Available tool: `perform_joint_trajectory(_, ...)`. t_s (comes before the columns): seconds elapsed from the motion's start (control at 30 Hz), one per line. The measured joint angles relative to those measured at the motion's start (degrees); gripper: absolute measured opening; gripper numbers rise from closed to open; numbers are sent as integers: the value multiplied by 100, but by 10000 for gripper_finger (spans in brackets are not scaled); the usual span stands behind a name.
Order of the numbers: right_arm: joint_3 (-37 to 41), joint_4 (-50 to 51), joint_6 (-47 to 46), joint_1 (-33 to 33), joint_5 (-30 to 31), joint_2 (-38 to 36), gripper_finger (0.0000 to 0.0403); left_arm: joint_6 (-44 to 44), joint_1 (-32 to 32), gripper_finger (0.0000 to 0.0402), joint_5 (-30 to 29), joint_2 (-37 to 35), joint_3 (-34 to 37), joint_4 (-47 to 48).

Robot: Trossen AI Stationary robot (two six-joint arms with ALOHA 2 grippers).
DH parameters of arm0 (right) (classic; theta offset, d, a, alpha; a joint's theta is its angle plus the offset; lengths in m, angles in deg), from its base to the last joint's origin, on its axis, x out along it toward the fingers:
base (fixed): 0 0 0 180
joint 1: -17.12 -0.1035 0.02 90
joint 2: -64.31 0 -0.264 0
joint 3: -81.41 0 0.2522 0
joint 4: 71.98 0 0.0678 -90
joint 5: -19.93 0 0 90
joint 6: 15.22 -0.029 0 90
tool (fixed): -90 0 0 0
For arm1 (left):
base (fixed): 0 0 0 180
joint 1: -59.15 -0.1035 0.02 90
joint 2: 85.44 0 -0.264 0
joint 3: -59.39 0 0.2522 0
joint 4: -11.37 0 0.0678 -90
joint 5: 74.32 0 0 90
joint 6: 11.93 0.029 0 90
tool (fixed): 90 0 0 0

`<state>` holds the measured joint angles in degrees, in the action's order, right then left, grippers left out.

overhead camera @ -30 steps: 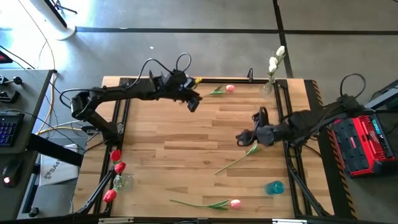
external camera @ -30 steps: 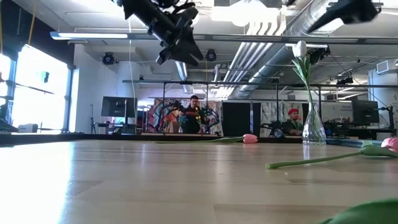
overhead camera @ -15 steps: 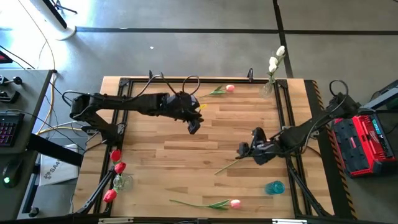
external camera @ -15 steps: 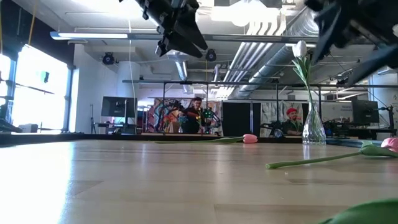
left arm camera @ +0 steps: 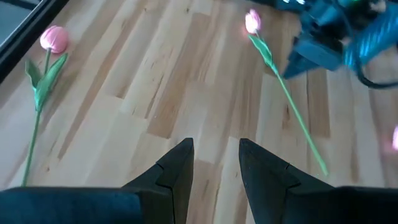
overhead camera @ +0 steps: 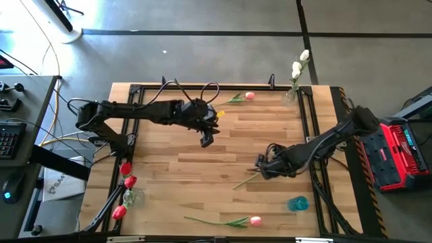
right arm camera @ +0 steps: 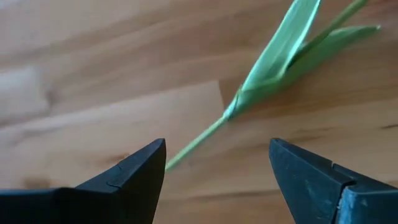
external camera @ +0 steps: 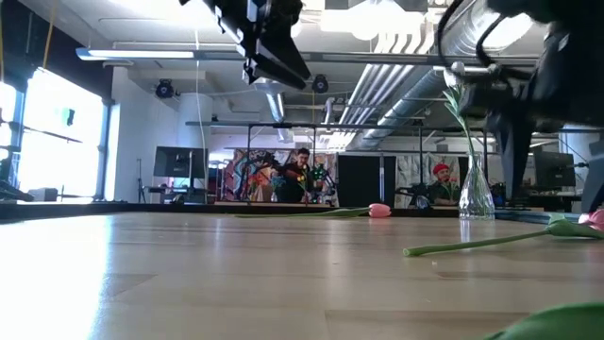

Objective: Sort flowers into vase by color
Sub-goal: Put the middle pink tulip into the blue vase

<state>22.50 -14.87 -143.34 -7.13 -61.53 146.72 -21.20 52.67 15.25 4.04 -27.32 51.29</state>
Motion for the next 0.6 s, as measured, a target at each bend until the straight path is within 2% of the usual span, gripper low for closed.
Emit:
perform_joint_trajectory(0.23,0,90,51,683,-183,439,275,819,-16,117,7,0,0,286)
perform_joint_trajectory(0.37,0,261,94,893,-701,635,270,1095,-63,117,21,0,0,435)
perform_joint_trajectory(0.5,-28,514,97,895,-1106,810,239,1203,-115,117,21,0,0,585)
perform_joint_trajectory(0.6,-33,604,109,836,-1112,868,202,1224,-154,117,21,0,0,691)
